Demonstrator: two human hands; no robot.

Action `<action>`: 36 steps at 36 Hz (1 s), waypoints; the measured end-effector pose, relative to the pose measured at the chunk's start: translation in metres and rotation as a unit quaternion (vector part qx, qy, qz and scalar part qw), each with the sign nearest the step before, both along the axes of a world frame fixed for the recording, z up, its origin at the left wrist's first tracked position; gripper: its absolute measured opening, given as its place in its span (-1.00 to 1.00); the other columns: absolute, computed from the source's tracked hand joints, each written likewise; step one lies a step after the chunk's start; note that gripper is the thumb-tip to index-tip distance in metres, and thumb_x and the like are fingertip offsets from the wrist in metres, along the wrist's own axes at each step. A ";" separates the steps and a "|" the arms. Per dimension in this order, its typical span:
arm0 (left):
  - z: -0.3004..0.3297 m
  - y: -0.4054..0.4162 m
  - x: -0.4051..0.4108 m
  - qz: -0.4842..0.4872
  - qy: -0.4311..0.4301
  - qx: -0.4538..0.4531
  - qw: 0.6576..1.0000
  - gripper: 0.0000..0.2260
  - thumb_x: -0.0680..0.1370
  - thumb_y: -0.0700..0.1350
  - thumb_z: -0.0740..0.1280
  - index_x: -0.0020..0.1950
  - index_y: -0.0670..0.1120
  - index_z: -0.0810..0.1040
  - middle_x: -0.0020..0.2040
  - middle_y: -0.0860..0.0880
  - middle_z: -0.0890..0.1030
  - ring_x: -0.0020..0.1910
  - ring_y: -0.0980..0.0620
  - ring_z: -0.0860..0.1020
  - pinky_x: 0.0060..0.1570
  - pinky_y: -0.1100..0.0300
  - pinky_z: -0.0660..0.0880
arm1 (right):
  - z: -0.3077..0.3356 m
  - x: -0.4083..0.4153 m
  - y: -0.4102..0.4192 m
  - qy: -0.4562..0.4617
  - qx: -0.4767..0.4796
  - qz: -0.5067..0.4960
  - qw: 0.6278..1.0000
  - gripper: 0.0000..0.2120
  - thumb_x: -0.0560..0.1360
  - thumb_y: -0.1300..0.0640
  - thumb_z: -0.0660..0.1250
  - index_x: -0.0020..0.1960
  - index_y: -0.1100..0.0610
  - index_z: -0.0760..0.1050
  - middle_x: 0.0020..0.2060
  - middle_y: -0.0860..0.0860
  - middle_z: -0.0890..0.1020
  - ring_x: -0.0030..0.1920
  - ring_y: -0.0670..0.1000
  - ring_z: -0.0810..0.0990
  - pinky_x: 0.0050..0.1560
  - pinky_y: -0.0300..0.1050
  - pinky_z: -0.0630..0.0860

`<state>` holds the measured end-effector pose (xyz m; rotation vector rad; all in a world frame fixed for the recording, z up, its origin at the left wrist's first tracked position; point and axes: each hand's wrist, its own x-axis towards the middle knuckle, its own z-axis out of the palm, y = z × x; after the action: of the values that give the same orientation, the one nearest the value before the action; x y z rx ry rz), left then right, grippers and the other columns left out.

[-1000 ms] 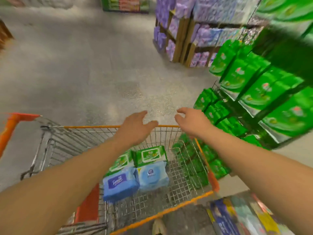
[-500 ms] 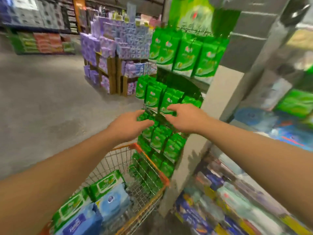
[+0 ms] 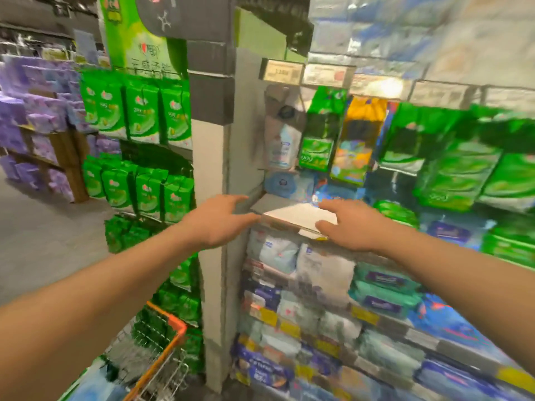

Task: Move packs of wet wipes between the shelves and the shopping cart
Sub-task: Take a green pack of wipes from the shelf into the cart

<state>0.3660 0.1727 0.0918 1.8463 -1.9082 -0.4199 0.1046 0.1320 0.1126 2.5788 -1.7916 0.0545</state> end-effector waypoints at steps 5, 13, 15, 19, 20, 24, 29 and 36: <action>0.001 -0.019 -0.082 -0.036 -0.001 0.026 0.999 -0.39 0.58 0.22 0.37 0.57 0.03 0.39 0.50 -0.04 0.49 0.37 -0.04 0.51 0.21 0.23 0.36 | 0.000 -0.087 0.006 -0.007 -0.006 -0.041 0.999 -0.48 0.64 -0.11 0.20 0.55 0.02 0.29 0.52 0.06 0.38 0.47 0.13 0.38 0.40 -0.09 0.30; -0.011 -0.047 -0.167 -0.076 -0.002 0.051 0.996 -0.28 0.44 0.36 0.38 0.54 0.09 0.42 0.52 0.04 0.46 0.45 -0.02 0.45 0.46 0.07 0.34 | -0.016 -0.197 0.008 -0.024 0.007 -0.109 0.994 -0.45 0.62 -0.11 0.22 0.56 0.05 0.29 0.48 0.10 0.44 0.44 0.15 0.42 0.39 -0.08 0.33; -0.014 -0.052 -0.180 -0.086 0.009 0.048 0.995 -0.36 0.52 0.27 0.40 0.54 0.07 0.42 0.52 0.05 0.45 0.43 0.01 0.47 0.44 0.09 0.36 | -0.020 -0.214 0.006 -0.040 0.008 -0.116 0.992 -0.44 0.62 -0.10 0.23 0.56 0.06 0.29 0.49 0.08 0.42 0.46 0.13 0.40 0.41 -0.07 0.33; -0.021 -0.063 -0.199 -0.102 0.018 0.055 0.993 -0.40 0.56 0.19 0.40 0.56 0.04 0.41 0.52 0.04 0.45 0.45 0.00 0.45 0.38 0.14 0.36 | -0.030 -0.237 0.000 -0.053 0.022 -0.130 0.990 -0.43 0.63 -0.08 0.24 0.58 0.06 0.25 0.52 0.04 0.38 0.49 0.10 0.37 0.39 -0.15 0.29; -0.022 -0.068 -0.202 -0.105 0.019 0.060 0.992 -0.39 0.55 0.19 0.41 0.56 0.04 0.41 0.53 0.02 0.45 0.45 -0.01 0.45 0.42 0.10 0.35 | -0.034 -0.241 -0.003 -0.059 0.027 -0.134 0.989 -0.42 0.62 -0.09 0.24 0.59 0.05 0.23 0.52 0.04 0.38 0.49 0.10 0.37 0.39 -0.15 0.30; -0.029 -0.088 -0.210 -0.111 0.024 0.075 0.991 -0.29 0.44 0.28 0.39 0.55 0.06 0.41 0.51 0.01 0.46 0.44 -0.03 0.47 0.44 0.05 0.36 | -0.049 -0.250 -0.019 -0.088 0.047 -0.148 0.984 -0.38 0.61 -0.12 0.25 0.60 0.04 0.20 0.50 0.07 0.40 0.48 0.11 0.38 0.40 -0.09 0.32; -0.038 -0.126 -0.218 -0.134 0.026 0.070 0.988 -0.38 0.53 0.20 0.43 0.56 0.06 0.41 0.51 0.05 0.46 0.41 -0.01 0.48 0.41 0.09 0.38 | -0.061 -0.248 -0.039 -0.112 0.045 -0.169 0.978 -0.36 0.60 -0.09 0.28 0.60 0.07 0.20 0.52 0.05 0.37 0.50 0.08 0.35 0.41 -0.13 0.29; -0.051 -0.186 -0.217 -0.173 0.088 0.074 0.978 -0.39 0.54 0.15 0.44 0.57 0.10 0.38 0.52 0.10 0.44 0.45 0.07 0.44 0.33 0.18 0.34 | -0.067 -0.237 -0.076 -0.117 0.052 -0.213 0.969 -0.31 0.58 -0.10 0.31 0.61 0.09 0.16 0.54 0.04 0.35 0.51 0.08 0.34 0.40 -0.15 0.28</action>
<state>0.1487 -0.0136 0.0411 1.5013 -2.1216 -0.8305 -0.1325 0.0557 0.0458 2.2650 -2.4567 0.2806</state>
